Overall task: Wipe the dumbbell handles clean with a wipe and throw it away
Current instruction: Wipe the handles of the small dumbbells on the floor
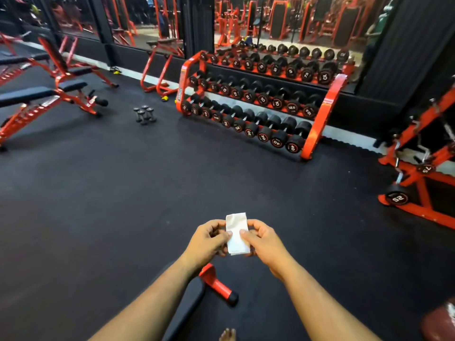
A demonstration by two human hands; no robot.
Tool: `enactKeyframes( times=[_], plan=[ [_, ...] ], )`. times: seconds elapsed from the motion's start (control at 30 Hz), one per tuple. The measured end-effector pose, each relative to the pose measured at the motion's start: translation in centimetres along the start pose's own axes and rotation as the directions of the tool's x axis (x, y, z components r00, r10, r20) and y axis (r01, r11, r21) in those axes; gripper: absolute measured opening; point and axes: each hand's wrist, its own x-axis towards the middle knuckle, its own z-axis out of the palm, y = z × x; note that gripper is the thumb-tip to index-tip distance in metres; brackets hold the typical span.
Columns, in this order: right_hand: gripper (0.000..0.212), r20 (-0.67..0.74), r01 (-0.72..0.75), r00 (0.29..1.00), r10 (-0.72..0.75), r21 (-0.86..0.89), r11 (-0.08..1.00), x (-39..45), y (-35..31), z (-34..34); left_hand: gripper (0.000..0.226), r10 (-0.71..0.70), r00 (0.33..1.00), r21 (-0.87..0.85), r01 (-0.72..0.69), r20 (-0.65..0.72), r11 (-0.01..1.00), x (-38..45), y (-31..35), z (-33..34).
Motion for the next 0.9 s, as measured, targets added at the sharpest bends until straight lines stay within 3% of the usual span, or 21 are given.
enactKeyframes(
  times=[0.23, 0.57, 0.77, 0.9],
  plan=[
    [0.015, -0.098, 0.0, 0.995, -0.002, -0.021, 1.0, 13.0, -5.5, -5.9, 0.021, 0.023, 0.997, -0.025, -0.021, 0.075, 0.999, 15.8, 4.9, 1.0],
    [0.016, -0.017, 0.035, 0.999, -0.033, 0.147, 0.988, 30.6, -10.9, -12.8, 0.021, -0.017, 0.999, -0.111, 0.021, 0.039, 0.994, 34.0, 10.8, 1.4],
    [0.025, 0.078, 0.195, 0.978, -0.193, -0.024, 0.98, 46.3, -13.3, -17.2, 0.058, -0.197, 0.979, -0.156, 0.203, 0.053, 0.967, 47.5, 12.3, 1.4],
    [0.04, 0.195, 0.301, 0.944, -0.264, -0.19, 0.935, 55.8, -15.6, -18.4, 0.036, -0.172, 0.98, -0.107, 0.162, -0.1, 0.981, 54.2, 13.5, 0.2]
  ],
)
